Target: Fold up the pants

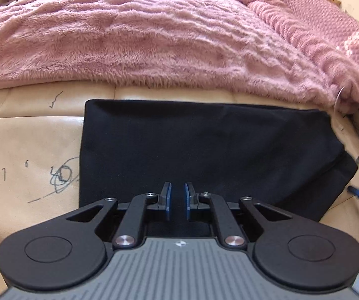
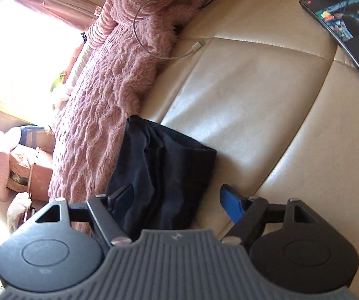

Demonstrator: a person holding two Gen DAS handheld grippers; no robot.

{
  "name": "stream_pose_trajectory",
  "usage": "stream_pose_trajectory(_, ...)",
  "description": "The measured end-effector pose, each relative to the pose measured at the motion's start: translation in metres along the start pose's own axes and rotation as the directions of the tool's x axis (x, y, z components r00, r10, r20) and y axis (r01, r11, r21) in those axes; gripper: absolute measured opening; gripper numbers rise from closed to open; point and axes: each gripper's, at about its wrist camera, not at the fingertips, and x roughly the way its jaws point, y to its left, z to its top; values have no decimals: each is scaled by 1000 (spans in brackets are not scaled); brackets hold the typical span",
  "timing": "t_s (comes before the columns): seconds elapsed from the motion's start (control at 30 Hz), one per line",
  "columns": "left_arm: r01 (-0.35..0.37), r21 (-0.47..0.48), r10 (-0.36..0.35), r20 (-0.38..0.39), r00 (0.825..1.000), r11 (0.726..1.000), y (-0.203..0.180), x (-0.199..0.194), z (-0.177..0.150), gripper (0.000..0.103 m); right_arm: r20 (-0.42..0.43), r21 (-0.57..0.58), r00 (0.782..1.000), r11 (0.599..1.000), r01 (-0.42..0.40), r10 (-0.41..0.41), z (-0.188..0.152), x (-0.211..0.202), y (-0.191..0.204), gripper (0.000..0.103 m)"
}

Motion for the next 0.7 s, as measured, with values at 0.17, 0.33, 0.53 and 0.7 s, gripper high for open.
stream_pose_trajectory(0.17,-64,30,64,-10,998,998,4,5,-6,11,16,-1,1000,1000,-7,7,5,18,9,75)
stream_pose_trajectory(0.33,-119,89,120,-3,993,989,4,7,-7,9,87,8,994,998,59,-60,1,32,21,62)
stream_pose_trajectory(0.53,-174,95,176,-13,984,980,18,7,-3,6,90,44,990,993,107,-110,-11,35,19,15)
stream_pose_trajectory(0.7,-233,157,239,-22,971,960,40,5,3,6,30,15,995,995,96,-96,-40,33,32,9)
